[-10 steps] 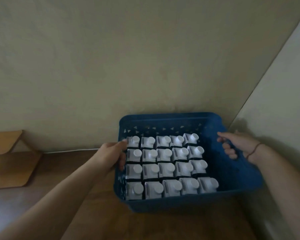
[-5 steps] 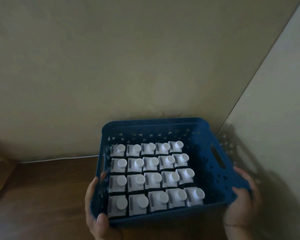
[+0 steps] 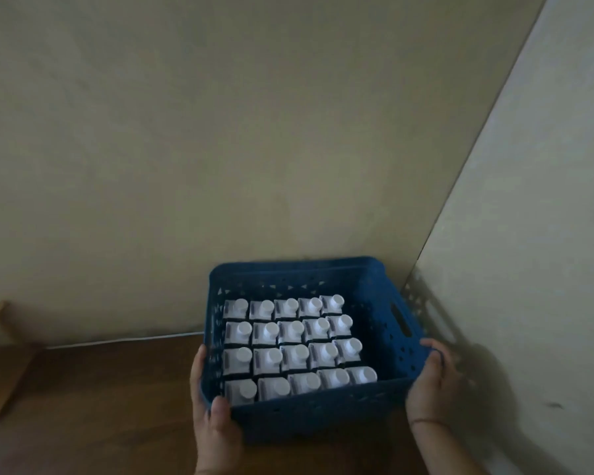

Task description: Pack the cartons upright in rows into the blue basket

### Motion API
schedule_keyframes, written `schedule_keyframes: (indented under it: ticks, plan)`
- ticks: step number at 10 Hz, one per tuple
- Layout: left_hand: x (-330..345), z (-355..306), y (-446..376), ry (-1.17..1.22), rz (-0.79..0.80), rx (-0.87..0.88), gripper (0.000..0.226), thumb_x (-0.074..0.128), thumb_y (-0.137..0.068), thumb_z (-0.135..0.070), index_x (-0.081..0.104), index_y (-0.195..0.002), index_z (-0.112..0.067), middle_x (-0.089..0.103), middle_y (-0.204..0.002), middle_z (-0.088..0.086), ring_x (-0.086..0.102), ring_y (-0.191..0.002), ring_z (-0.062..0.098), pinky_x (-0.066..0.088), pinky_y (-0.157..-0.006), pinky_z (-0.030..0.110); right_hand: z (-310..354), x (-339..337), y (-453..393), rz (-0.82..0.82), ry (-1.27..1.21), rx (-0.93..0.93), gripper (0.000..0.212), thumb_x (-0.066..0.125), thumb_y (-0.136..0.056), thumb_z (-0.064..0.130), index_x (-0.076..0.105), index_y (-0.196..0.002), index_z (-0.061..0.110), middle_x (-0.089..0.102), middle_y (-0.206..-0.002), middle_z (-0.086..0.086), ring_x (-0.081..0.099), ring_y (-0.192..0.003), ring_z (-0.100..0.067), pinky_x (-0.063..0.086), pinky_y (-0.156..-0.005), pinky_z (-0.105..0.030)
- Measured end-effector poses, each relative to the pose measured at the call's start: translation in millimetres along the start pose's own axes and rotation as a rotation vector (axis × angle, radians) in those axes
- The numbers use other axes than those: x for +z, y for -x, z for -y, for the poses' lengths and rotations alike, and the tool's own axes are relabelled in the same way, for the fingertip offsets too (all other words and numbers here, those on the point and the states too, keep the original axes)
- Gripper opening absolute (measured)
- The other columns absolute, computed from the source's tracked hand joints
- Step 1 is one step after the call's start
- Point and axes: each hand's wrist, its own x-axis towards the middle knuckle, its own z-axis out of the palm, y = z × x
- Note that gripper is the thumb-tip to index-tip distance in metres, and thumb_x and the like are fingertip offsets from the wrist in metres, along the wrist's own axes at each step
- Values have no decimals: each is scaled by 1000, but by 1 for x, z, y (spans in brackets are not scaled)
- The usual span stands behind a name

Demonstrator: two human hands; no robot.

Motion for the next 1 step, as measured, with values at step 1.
schedule_keyframes:
  ticks: [1]
  plan:
    - [-15,-10,6,-175,151,18,70,42,-103,-18,16,-133,-76,38,-151,-12,39,-142,24,41,-100,39,16,-16,6,49,185,136,36,44,-96,24,55,-129,11,59,-128,-19,58,-106,-36,47,-76,-39]
